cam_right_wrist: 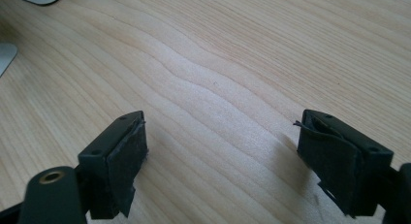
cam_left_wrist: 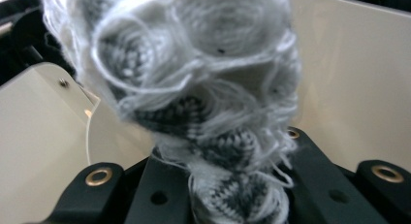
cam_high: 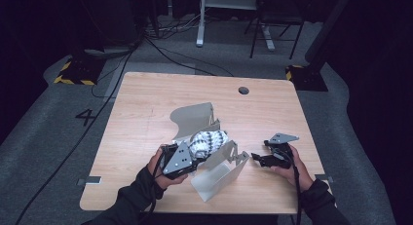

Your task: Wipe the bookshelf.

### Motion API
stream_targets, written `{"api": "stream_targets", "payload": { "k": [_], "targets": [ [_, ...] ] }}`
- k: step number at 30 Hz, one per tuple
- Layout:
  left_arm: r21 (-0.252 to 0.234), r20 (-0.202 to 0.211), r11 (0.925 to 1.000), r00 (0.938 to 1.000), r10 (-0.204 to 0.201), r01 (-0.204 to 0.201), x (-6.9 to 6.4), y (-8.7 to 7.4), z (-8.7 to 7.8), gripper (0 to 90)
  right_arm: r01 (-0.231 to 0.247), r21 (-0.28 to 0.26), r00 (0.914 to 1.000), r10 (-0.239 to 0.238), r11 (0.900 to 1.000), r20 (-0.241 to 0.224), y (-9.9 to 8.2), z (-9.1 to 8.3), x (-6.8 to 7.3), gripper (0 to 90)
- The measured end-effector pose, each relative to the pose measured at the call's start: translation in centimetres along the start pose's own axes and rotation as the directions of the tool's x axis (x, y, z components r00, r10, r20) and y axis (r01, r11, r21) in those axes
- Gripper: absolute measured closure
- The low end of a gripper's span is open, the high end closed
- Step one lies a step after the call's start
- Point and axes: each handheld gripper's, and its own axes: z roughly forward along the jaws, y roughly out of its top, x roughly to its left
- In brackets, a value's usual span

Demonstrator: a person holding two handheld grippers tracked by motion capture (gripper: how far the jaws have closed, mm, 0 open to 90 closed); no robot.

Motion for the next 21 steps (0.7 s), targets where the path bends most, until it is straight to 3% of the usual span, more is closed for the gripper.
{"api": "stream_targets", "payload": {
  "k": [7, 9, 11, 17, 21],
  "targets": [
    [0.063, -0.006, 0.9978, 0.9998, -0.019, 0.019, 0.5, -1.2, 0.9, 77.7, 0.001, 0.000, 1.0000, -0.001, 1.0000, 0.000, 0.0, 0.0, 0.0, 18.4],
    [0.114, 0.003, 0.9935, 1.0000, -0.001, 0.000, 0.4, -1.8, 1.7, 77.7, 0.002, 0.001, 1.0000, -0.002, 1.0000, -0.001, 0.0, 0.0, 0.0, 18.4],
    [0.127, 0.014, 0.9919, 0.9999, 0.001, -0.003, 0.4, -2.0, 1.9, 77.7, 0.000, 0.000, 1.0000, 0.000, 1.0000, 0.000, 0.0, 0.0, 0.0, 18.4],
    [0.227, 0.076, 0.9740, 0.9970, -0.012, -0.006, 0.1, -4.0, 4.0, 77.7, -0.001, -0.002, 1.0000, 0.001, 1.0000, -0.001, 0.0, 0.0, 0.0, 18.4],
    [0.298, 0.115, 0.9545, 0.9932, -0.014, -0.021, -0.1, -5.2, 5.2, 77.7, -0.001, -0.002, 1.0000, 0.001, 1.0000, -0.001, 0.0, 0.0, 0.0, 18.4]
  ]
}}
